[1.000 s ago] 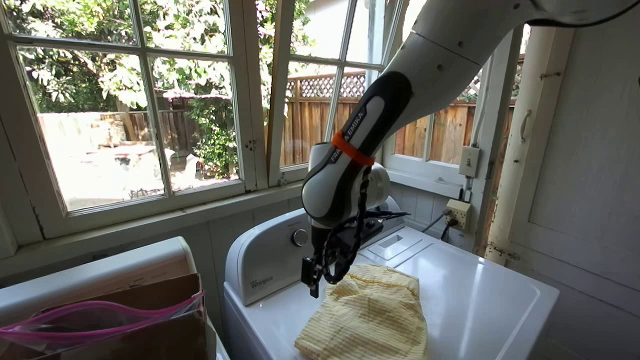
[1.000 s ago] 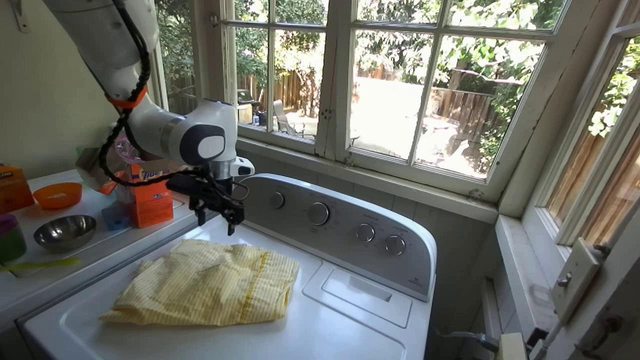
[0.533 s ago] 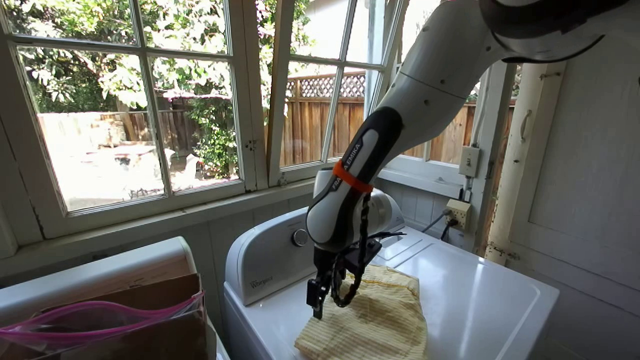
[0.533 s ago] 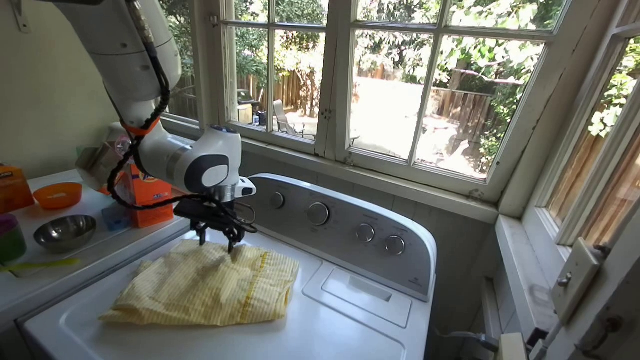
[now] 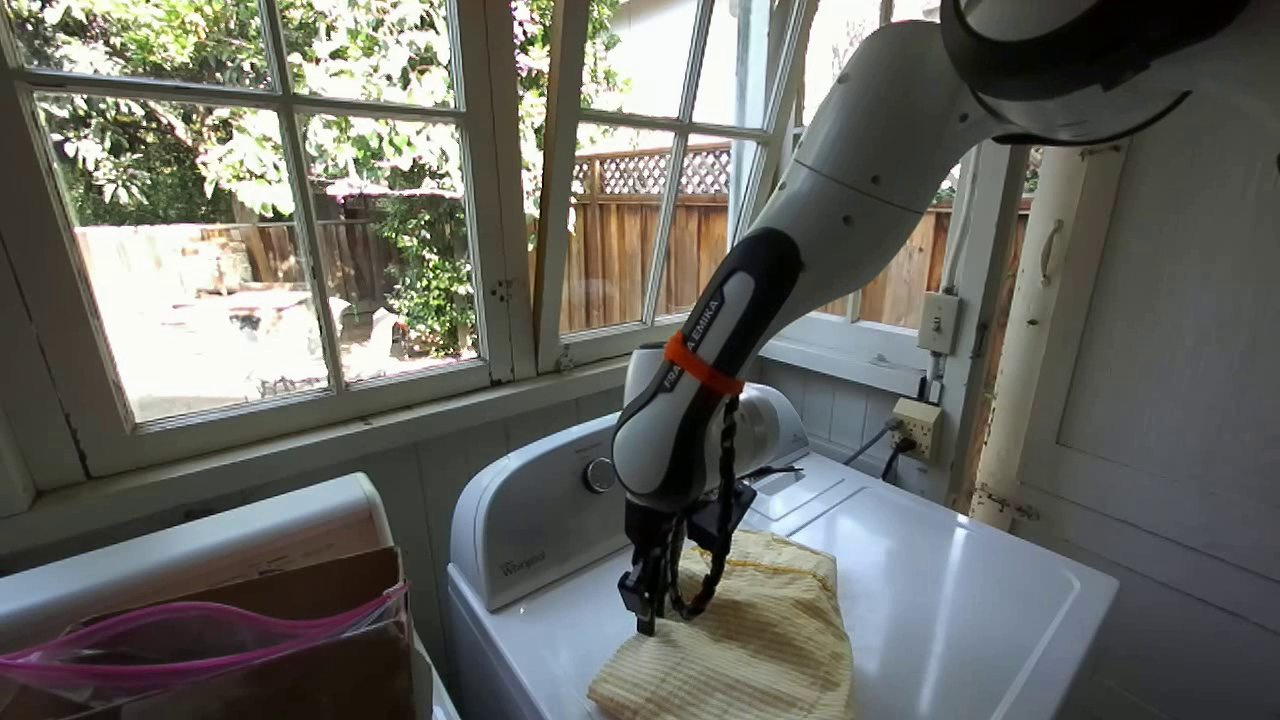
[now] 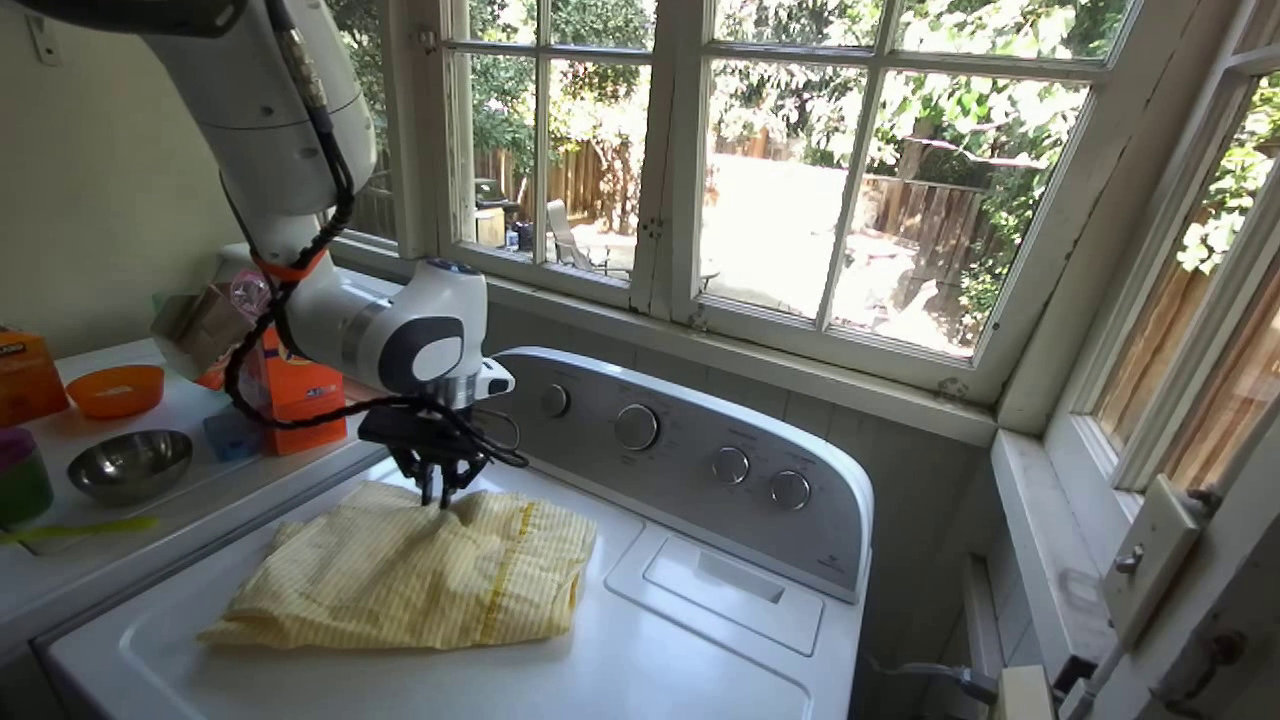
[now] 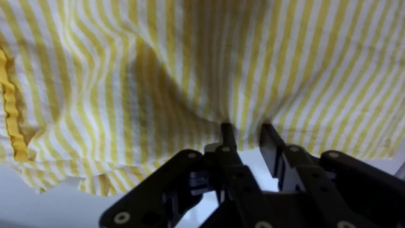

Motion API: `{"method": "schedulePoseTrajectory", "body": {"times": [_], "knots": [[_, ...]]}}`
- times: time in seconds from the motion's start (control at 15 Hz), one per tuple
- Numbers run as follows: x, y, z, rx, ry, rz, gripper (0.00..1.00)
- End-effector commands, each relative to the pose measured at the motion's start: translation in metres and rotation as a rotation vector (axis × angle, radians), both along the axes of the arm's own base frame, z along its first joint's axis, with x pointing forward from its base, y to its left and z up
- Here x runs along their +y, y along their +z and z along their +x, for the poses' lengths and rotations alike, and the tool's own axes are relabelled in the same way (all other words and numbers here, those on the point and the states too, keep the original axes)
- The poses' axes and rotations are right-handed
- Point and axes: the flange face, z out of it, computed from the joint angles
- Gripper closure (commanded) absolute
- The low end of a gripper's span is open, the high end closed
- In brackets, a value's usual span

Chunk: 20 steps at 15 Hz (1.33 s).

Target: Unfold the yellow towel.

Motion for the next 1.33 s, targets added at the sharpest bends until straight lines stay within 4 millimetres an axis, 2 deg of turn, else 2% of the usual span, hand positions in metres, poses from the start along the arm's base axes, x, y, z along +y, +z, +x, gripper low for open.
{"method": "schedulePoseTrajectory", "body": {"times": [0.0, 0.33, 0.53, 0.73, 0.87, 1.07, 1.27], "knots": [[0.001, -0.006, 0.001, 0.0, 0.04, 0.016, 1.0], [0.002, 0.003, 0.004, 0.005, 0.054, 0.05, 1.0], [0.001, 0.021, 0.008, -0.004, 0.058, 0.058, 1.0], [-0.01, 0.058, 0.017, -0.033, 0.052, 0.139, 1.0], [-0.016, 0.096, 0.033, -0.098, 0.067, 0.223, 1.0], [-0.019, 0.145, 0.057, -0.152, 0.179, 0.282, 1.0], [-0.014, 0.176, 0.06, -0.117, 0.354, 0.31, 1.0]]}}
